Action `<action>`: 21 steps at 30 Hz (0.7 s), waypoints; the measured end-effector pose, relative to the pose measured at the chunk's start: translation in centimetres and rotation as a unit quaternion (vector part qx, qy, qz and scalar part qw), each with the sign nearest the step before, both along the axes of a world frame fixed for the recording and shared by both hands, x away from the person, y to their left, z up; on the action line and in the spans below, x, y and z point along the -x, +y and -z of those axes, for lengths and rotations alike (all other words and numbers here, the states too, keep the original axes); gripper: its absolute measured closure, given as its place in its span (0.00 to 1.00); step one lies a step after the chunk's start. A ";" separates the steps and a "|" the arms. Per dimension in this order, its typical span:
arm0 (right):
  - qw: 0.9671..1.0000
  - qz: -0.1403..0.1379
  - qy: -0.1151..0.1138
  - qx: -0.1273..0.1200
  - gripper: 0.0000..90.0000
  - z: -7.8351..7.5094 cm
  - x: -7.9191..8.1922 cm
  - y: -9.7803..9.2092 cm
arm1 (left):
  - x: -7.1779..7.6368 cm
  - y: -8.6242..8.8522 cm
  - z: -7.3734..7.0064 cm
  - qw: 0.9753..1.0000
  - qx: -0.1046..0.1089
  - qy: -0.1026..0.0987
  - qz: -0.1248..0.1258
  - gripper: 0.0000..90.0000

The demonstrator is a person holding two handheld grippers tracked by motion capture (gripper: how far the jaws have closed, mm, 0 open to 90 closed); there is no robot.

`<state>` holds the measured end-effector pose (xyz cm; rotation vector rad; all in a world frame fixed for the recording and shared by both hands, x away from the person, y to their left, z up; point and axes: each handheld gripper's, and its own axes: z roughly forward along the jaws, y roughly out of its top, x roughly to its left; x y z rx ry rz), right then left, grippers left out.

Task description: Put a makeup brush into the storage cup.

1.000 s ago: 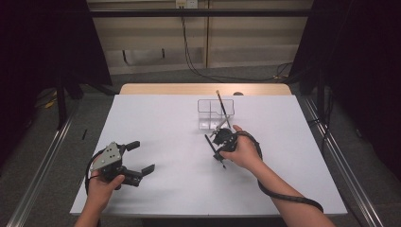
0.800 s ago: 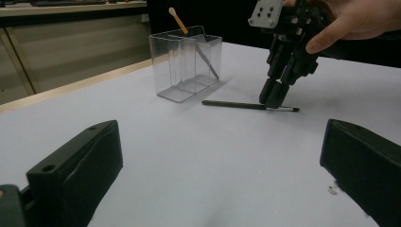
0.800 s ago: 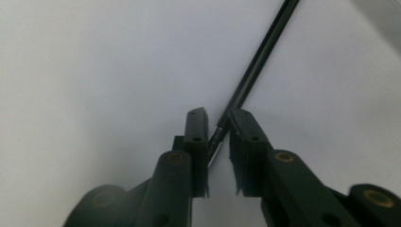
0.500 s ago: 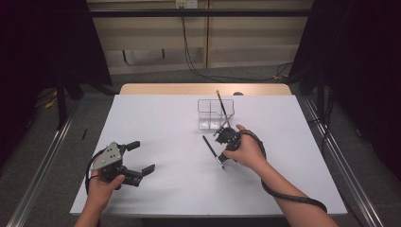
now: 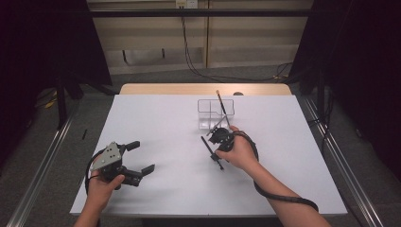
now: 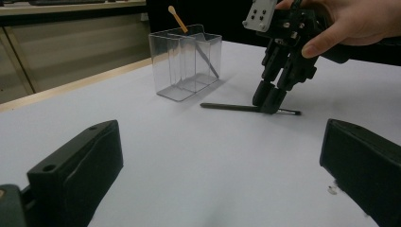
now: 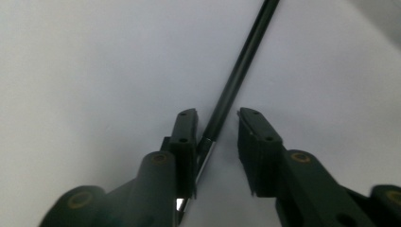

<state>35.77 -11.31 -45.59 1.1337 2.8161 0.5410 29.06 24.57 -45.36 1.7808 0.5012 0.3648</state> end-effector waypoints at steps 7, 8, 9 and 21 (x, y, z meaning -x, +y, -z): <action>0.999 -0.027 0.018 0.015 0.93 -0.2 0.1 -0.7 | 0.1 -0.1 0.0 1.000 0.000 0.000 0.001 0.00; 0.999 -0.030 0.021 0.021 0.93 -0.2 0.1 -0.8 | 0.1 -0.1 0.0 1.000 0.000 -0.001 0.001 0.00; 0.999 -0.033 0.023 0.028 0.94 -0.3 0.1 -0.9 | 0.1 -0.1 0.0 1.000 0.001 0.000 0.001 0.00; 0.997 -0.038 0.044 0.053 0.91 -0.4 -0.3 -0.7 | 0.0 -0.3 0.1 1.000 0.001 0.002 0.003 0.00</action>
